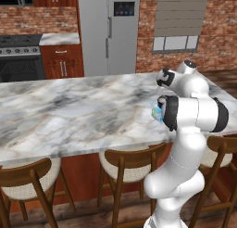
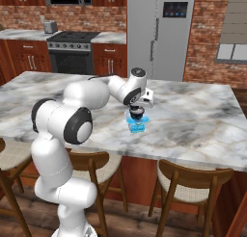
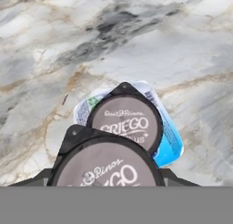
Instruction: Stack the yogurt containers by placing the smaller containers on top of the larger containers.
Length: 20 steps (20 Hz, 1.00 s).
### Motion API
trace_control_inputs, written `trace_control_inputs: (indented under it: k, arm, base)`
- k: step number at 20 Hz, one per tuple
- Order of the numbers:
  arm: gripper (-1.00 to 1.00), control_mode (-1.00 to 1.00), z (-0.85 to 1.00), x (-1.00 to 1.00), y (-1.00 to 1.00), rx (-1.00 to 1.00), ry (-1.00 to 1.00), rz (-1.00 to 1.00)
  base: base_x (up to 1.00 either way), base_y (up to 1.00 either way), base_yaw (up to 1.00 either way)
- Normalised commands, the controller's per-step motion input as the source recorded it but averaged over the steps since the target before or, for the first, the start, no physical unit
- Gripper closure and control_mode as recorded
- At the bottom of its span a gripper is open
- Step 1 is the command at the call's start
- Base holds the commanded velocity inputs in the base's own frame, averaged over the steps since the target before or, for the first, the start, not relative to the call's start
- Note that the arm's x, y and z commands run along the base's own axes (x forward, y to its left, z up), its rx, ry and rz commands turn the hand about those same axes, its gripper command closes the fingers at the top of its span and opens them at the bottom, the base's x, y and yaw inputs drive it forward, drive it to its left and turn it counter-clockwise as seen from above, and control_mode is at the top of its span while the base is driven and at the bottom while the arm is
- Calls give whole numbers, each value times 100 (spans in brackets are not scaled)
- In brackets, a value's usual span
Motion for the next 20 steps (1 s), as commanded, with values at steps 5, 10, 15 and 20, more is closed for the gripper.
trace_control_inputs:
  k: [5, 10, 15, 20]
  arm:
    - [100, -100, -9, 14, 0, 0, 0, 0]
    - [100, -100, -9, 12, 0, 0, 0, 0]
    - [100, -100, -10, 11, 0, 0, 0, 0]
    - [100, -100, -12, 6, 0, 0, 0, 0]
  base:
    - [0, 0, 0]
    - [0, 0, 0]
    - [0, 0, 0]
    - [0, 0, 0]
